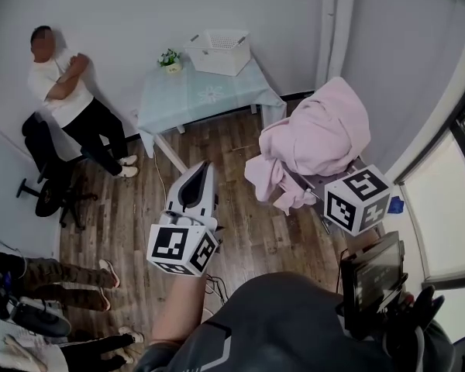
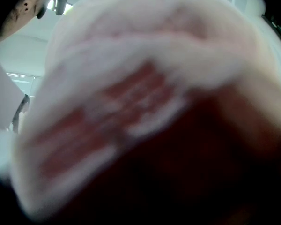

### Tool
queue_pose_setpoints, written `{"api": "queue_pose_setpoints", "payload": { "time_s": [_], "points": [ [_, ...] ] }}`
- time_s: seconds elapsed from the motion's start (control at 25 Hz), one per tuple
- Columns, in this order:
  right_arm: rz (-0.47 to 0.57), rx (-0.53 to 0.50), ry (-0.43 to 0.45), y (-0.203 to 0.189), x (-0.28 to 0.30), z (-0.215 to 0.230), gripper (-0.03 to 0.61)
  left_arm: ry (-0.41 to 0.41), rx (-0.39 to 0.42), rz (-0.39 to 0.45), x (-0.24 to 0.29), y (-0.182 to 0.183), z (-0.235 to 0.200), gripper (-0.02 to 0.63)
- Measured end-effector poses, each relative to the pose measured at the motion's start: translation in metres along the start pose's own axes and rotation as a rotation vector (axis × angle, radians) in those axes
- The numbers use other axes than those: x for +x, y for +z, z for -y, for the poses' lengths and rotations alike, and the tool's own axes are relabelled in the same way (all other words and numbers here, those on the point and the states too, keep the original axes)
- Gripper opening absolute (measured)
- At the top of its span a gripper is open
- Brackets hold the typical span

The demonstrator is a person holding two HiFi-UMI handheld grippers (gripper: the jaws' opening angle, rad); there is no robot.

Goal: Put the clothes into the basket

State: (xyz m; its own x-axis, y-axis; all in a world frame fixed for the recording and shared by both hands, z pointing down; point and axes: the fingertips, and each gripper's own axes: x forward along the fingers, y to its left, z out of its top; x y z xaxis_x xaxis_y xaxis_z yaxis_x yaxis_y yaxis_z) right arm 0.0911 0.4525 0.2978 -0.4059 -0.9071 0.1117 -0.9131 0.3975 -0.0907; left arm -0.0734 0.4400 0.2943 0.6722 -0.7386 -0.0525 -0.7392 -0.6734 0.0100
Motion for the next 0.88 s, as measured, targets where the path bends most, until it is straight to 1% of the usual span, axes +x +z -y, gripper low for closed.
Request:
{"api": "queue_pose_setpoints", "payload": {
  "time_s": [0.12,0.2,0.24,0.36,0.44,0.52,0.6,0.72,0.88],
  "points": [
    [0.001,0.002,-0.004,-0.005,-0.002,0.003,0.334,0.001,-0.002,-0.017,0.002,-0.01,0.001,0.009],
    [-0.003,-0.001,-0.01,-0.008,0.012,0.004,0.334,-0.013,-0.016,-0.028,0.007,-0.019,-0.012,0.009],
    [-0.008,-0.001,-0.015,-0.009,0.029,0.003,0.334,-0.023,-0.022,-0.032,0.013,-0.024,-0.027,0.009],
    [-0.026,0.01,-0.034,-0.014,0.094,-0.002,0.334,-0.045,-0.039,-0.04,0.034,-0.039,-0.09,0.009],
    [-0.036,0.014,-0.037,-0.018,0.116,-0.004,0.334,-0.037,-0.054,-0.035,0.043,-0.044,-0.115,0.009],
    [-0.047,0.016,-0.03,-0.022,0.119,-0.002,0.334,-0.027,-0.062,-0.025,0.048,-0.044,-0.121,0.009],
    [-0.05,0.014,-0.024,-0.024,0.118,-0.001,0.334,-0.04,-0.047,-0.022,0.047,-0.042,-0.115,0.009],
    [-0.041,0.005,-0.033,-0.017,0.114,-0.003,0.334,-0.057,-0.023,-0.034,0.04,-0.038,-0.111,0.009],
    [-0.016,0.013,-0.017,-0.007,0.112,-0.01,0.334,-0.042,-0.039,-0.035,0.032,-0.032,-0.117,0.009]
  ]
}}
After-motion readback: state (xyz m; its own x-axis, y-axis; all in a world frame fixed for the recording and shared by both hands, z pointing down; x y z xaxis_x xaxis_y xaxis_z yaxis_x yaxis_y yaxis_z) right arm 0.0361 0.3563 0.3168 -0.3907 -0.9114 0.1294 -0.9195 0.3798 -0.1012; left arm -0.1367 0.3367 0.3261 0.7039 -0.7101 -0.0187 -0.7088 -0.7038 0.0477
